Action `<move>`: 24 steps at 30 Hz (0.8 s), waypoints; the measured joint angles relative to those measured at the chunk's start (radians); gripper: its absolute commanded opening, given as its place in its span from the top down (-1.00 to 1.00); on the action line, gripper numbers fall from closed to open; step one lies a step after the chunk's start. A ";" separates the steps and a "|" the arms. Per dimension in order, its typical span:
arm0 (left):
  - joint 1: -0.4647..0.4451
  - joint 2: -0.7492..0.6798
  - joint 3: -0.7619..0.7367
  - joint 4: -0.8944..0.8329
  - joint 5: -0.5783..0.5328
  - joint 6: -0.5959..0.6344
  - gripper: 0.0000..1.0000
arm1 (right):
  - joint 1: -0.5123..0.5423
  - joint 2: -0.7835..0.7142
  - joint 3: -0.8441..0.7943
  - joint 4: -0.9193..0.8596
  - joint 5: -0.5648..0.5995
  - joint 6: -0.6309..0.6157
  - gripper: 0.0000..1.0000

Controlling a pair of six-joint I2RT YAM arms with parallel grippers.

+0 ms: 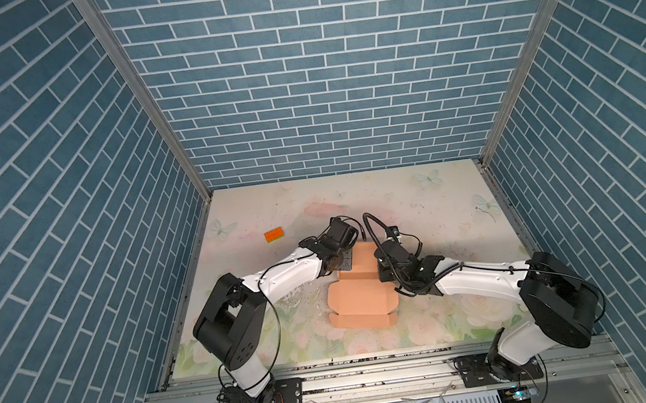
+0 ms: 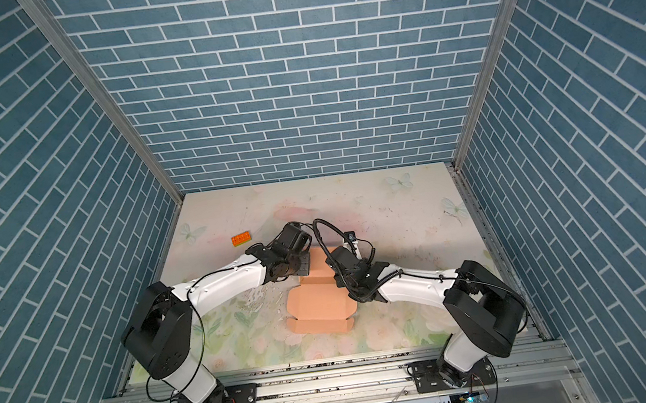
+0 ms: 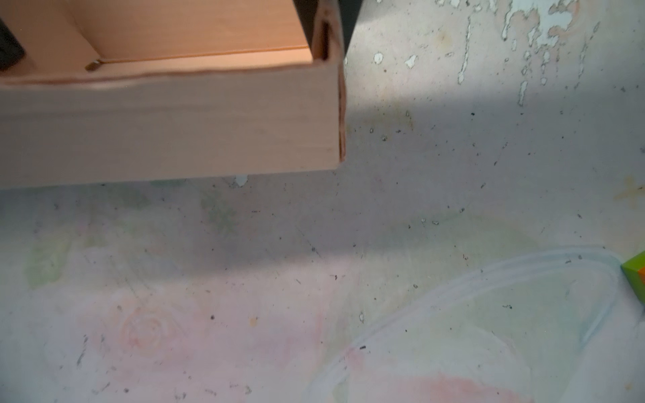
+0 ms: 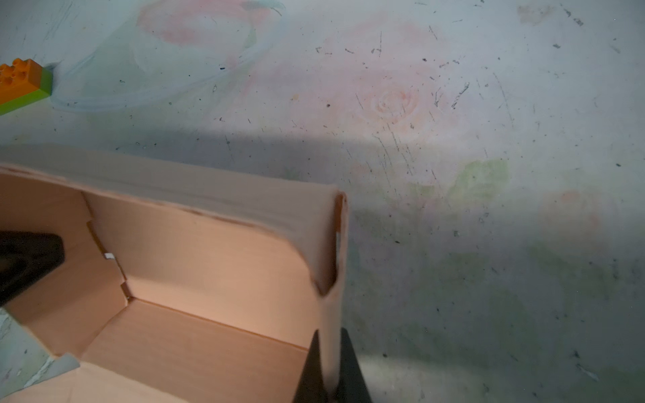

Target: Fold the paper box

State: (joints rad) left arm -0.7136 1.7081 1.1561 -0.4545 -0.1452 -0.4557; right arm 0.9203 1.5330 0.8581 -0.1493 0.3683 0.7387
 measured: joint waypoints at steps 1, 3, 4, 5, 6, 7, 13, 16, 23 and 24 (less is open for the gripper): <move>0.002 0.007 0.011 -0.019 0.008 0.002 0.88 | 0.000 0.001 0.016 -0.031 -0.014 0.012 1.00; 0.007 0.025 0.031 -0.054 0.027 0.004 0.86 | -0.001 0.006 0.040 -0.084 -0.043 0.036 1.00; 0.010 0.034 0.037 -0.070 0.042 0.006 0.86 | -0.002 0.010 0.051 -0.110 -0.060 0.049 1.00; 0.013 0.041 0.041 -0.083 0.055 0.008 0.85 | -0.002 0.018 0.059 -0.130 -0.076 0.061 1.00; 0.016 0.047 0.041 -0.097 0.068 0.012 0.84 | -0.003 0.029 0.069 -0.148 -0.092 0.073 1.00; 0.020 0.052 0.043 -0.112 0.082 0.015 0.83 | -0.004 0.041 0.079 -0.166 -0.110 0.082 1.00; 0.042 0.108 0.102 -0.183 0.145 0.043 0.76 | -0.040 0.102 0.111 -0.209 -0.216 0.148 1.00; 0.051 0.149 0.145 -0.213 0.167 0.060 0.71 | -0.073 0.114 0.119 -0.211 -0.272 0.174 1.00; 0.068 0.236 0.239 -0.291 0.184 0.107 0.68 | -0.120 0.163 0.164 -0.225 -0.364 0.205 1.00; 0.070 0.244 0.248 -0.299 0.182 0.112 0.66 | -0.122 0.166 0.167 -0.224 -0.370 0.208 1.00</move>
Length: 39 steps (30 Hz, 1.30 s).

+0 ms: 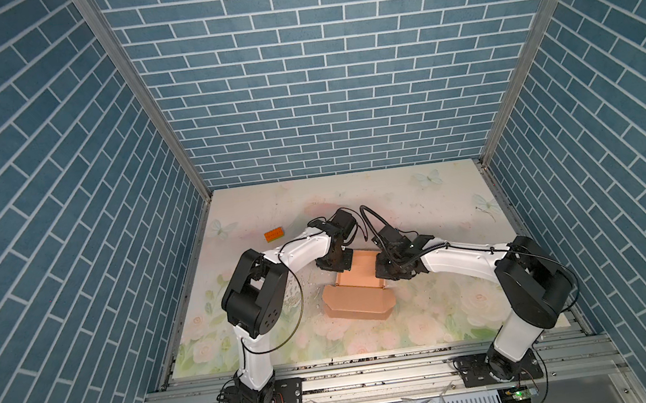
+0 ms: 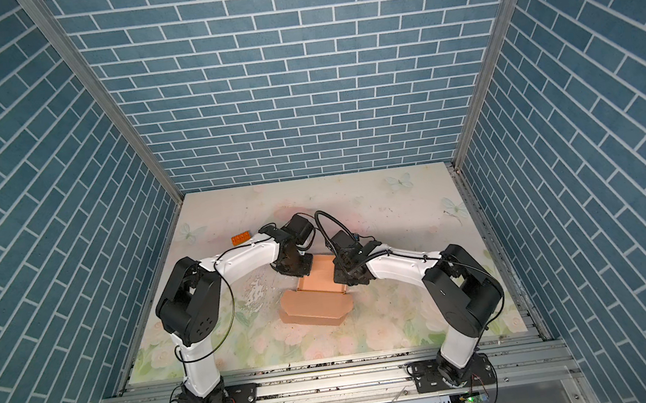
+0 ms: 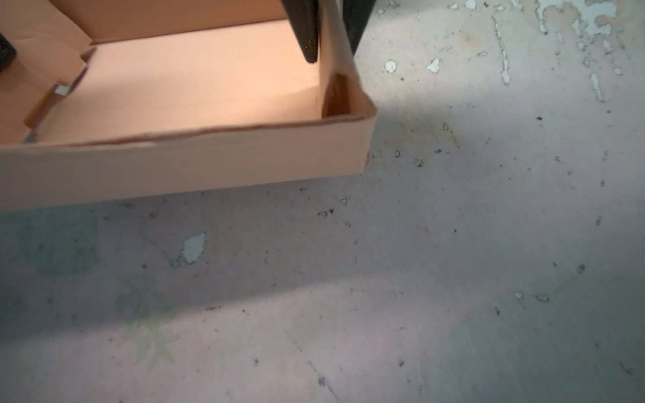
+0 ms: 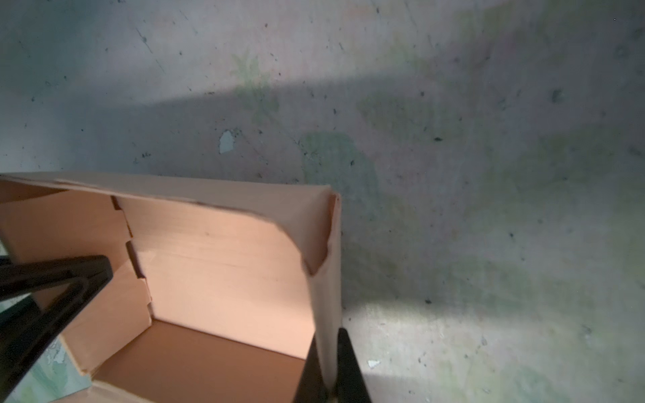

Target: Fold the paper box

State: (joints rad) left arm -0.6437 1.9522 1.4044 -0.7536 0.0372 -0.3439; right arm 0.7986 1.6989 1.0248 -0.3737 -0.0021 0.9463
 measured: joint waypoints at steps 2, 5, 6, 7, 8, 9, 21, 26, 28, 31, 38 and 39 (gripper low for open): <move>0.002 0.011 0.015 -0.014 -0.004 0.008 0.61 | -0.001 0.002 0.000 0.003 -0.007 0.001 1.00; 0.002 0.014 0.025 -0.028 -0.010 0.019 0.54 | -0.001 0.004 0.000 0.012 -0.018 0.010 1.00; 0.002 0.014 0.025 -0.030 -0.010 0.019 0.54 | -0.001 0.004 -0.001 0.016 -0.020 0.011 1.00; 0.002 0.014 0.025 -0.031 -0.011 0.020 0.53 | -0.001 0.004 -0.002 0.017 -0.021 0.011 1.00; 0.002 0.014 0.025 -0.031 -0.012 0.019 0.53 | -0.001 0.004 -0.003 0.021 -0.021 0.011 1.00; 0.002 0.014 0.025 -0.031 -0.013 0.019 0.49 | -0.001 0.003 -0.005 0.023 -0.021 0.011 1.00; 0.006 0.008 -0.011 0.068 -0.018 -0.007 0.55 | -0.002 -0.023 -0.056 0.085 -0.021 0.011 1.00; 0.007 -0.035 -0.076 0.138 -0.016 -0.024 0.49 | -0.002 -0.028 -0.068 0.104 -0.021 0.011 1.00; 0.009 -0.067 -0.114 0.172 -0.013 -0.030 0.47 | -0.002 -0.034 -0.079 0.121 -0.022 0.011 1.00; 0.012 -0.111 -0.159 0.218 -0.008 -0.034 0.42 | -0.002 -0.039 -0.093 0.145 -0.024 0.011 1.00; 0.022 -0.139 -0.187 0.297 0.029 -0.037 0.32 | -0.002 -0.046 -0.108 0.164 -0.021 0.016 1.00; 0.023 -0.139 -0.187 0.303 0.032 -0.037 0.32 | -0.002 -0.046 -0.108 0.164 -0.021 0.018 1.00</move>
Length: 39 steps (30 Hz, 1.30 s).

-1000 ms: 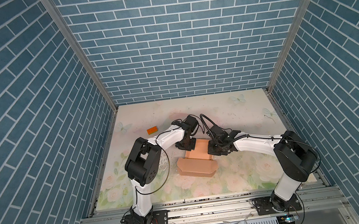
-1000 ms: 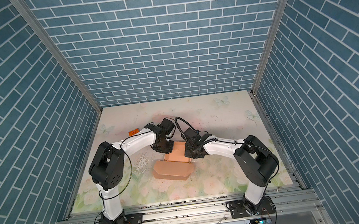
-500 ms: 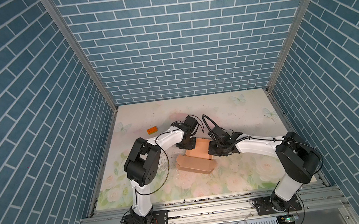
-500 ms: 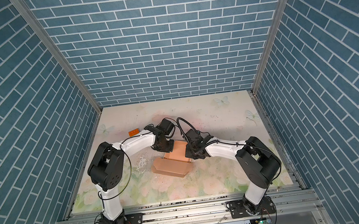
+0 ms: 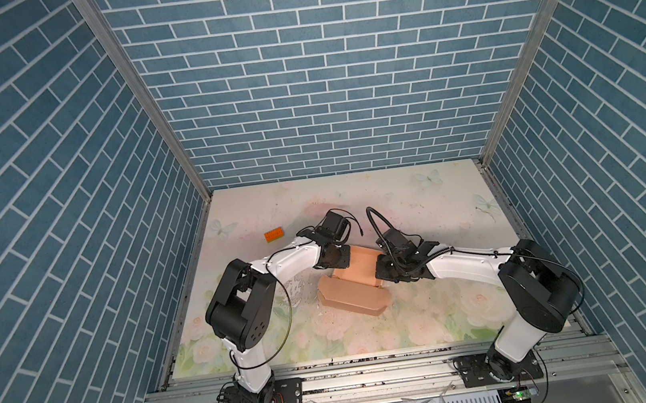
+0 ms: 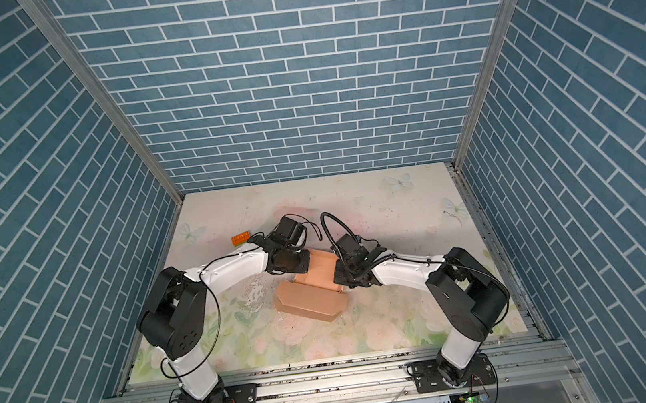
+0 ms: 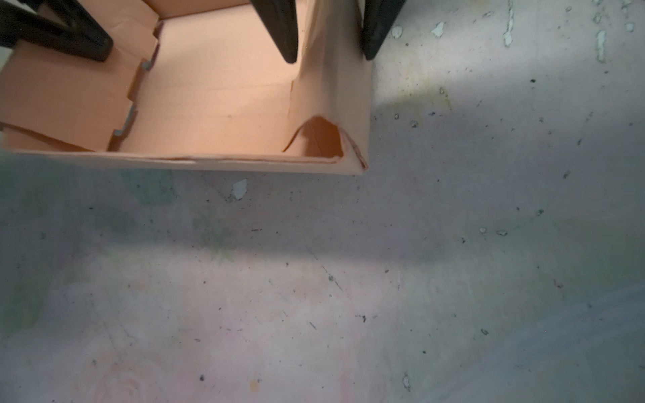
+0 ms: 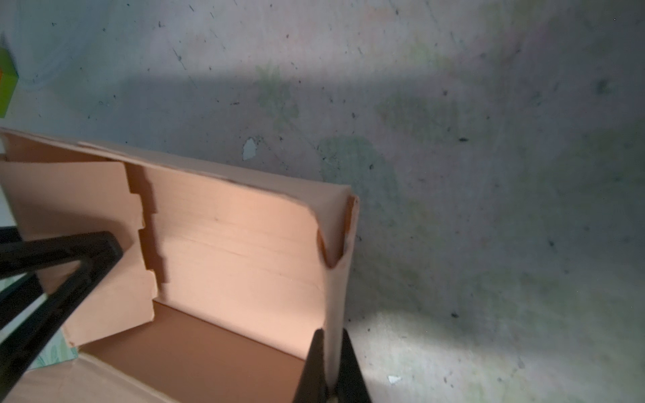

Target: Fold the paper box

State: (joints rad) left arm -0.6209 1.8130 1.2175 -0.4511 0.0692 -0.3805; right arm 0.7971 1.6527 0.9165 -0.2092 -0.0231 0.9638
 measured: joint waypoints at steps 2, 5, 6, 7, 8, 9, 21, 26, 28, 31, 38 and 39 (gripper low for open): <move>0.001 0.000 0.000 0.010 0.003 0.000 0.32 | 0.000 0.000 0.000 0.000 0.000 0.000 1.00; 0.002 0.001 0.000 0.024 0.004 0.000 0.29 | 0.000 0.000 0.000 0.000 0.001 0.000 1.00; 0.002 0.001 0.000 0.029 0.004 0.000 0.25 | 0.000 0.000 0.000 0.000 0.001 0.000 1.00; 0.002 0.002 0.000 0.035 0.005 0.000 0.21 | 0.000 0.000 0.000 0.000 0.001 0.000 1.00; 0.002 0.003 0.000 0.040 0.008 0.001 0.20 | 0.000 0.000 0.000 0.000 0.001 0.000 1.00; 0.002 0.003 0.000 0.046 0.011 0.003 0.19 | 0.000 0.000 0.000 0.000 0.001 0.000 1.00; 0.006 0.025 0.001 0.068 -0.002 0.058 0.45 | 0.000 0.000 0.000 0.000 0.001 0.000 1.00; 0.008 0.063 0.016 0.059 -0.033 0.078 0.67 | 0.000 0.000 0.000 0.000 0.000 -0.001 1.00; 0.008 0.075 0.025 0.048 -0.048 0.081 0.68 | 0.000 0.000 0.000 0.001 0.000 -0.001 1.00; 0.002 0.079 0.043 0.016 -0.077 0.082 0.71 | 0.000 0.000 0.000 0.002 0.000 -0.004 1.00; -0.019 0.079 0.064 -0.052 -0.176 0.082 0.71 | 0.002 0.000 0.000 0.015 -0.007 -0.024 1.00; -0.021 0.079 0.063 -0.053 -0.186 0.082 0.71 | 0.002 0.001 0.000 0.016 -0.008 -0.027 1.00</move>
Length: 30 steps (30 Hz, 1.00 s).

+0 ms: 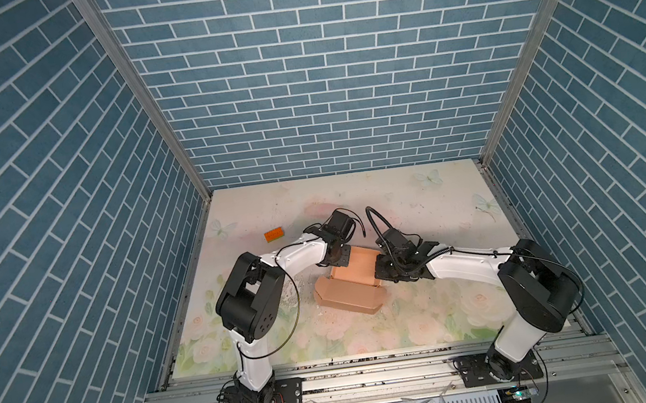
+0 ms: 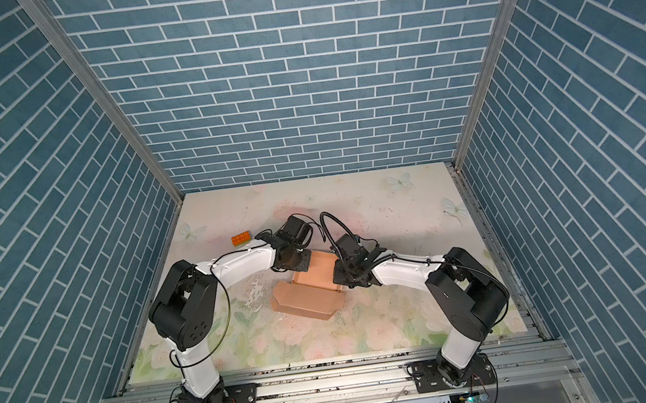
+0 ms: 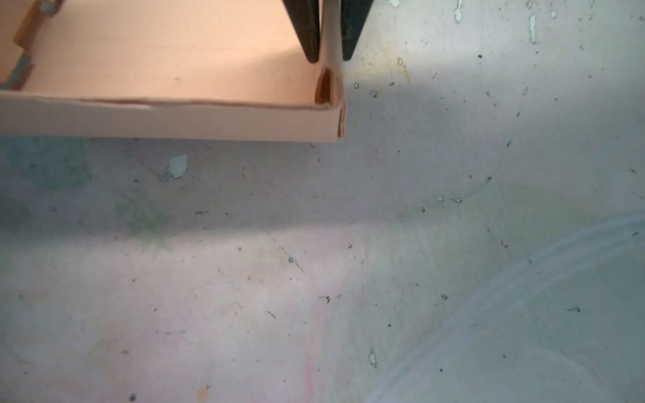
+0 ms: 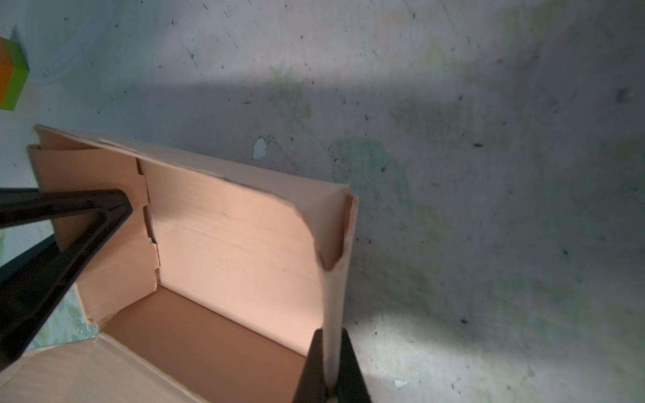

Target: Fold the paper box

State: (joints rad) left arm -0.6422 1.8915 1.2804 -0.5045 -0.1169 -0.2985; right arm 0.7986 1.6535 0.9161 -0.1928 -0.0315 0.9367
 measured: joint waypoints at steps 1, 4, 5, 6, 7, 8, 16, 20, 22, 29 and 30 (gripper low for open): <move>-0.004 0.000 0.000 -0.002 -0.013 0.000 0.71 | 0.001 0.000 0.000 0.001 0.000 -0.002 1.00; -0.019 0.000 0.000 -0.007 -0.056 0.000 0.71 | 0.002 0.002 -0.002 0.007 -0.002 -0.002 1.00; -0.026 0.000 -0.001 -0.007 -0.072 0.000 0.73 | 0.002 0.002 -0.003 0.009 -0.002 -0.002 1.00; -0.031 0.001 -0.001 -0.008 -0.086 0.000 0.76 | 0.002 0.002 -0.004 0.010 -0.002 -0.002 1.00; -0.038 0.002 -0.001 -0.010 -0.105 0.000 0.77 | 0.002 0.002 -0.005 0.012 -0.002 -0.002 1.00; -0.043 0.003 -0.001 -0.011 -0.121 -0.001 0.79 | 0.002 0.002 -0.006 0.014 -0.002 -0.002 1.00; -0.065 0.027 -0.002 -0.014 -0.207 -0.004 0.88 | 0.005 0.002 -0.012 0.032 -0.001 -0.002 1.00; -0.073 0.051 0.002 -0.013 -0.235 -0.005 0.88 | 0.005 0.002 -0.012 0.035 0.000 -0.002 1.00; -0.077 0.059 0.008 -0.014 -0.242 -0.004 0.89 | 0.005 0.002 -0.012 0.034 0.000 -0.001 1.00; -0.082 0.079 0.019 -0.014 -0.261 -0.004 0.89 | 0.005 0.007 -0.012 0.036 0.000 0.001 1.00; -0.082 0.080 0.019 -0.014 -0.264 -0.004 0.89 | 0.005 0.008 -0.012 0.036 0.000 0.001 1.00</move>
State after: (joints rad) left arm -0.7246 1.9717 1.2995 -0.5186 -0.3809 -0.3027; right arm 0.8040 1.6615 0.9043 -0.1566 -0.0311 0.9379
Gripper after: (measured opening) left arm 0.081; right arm 0.069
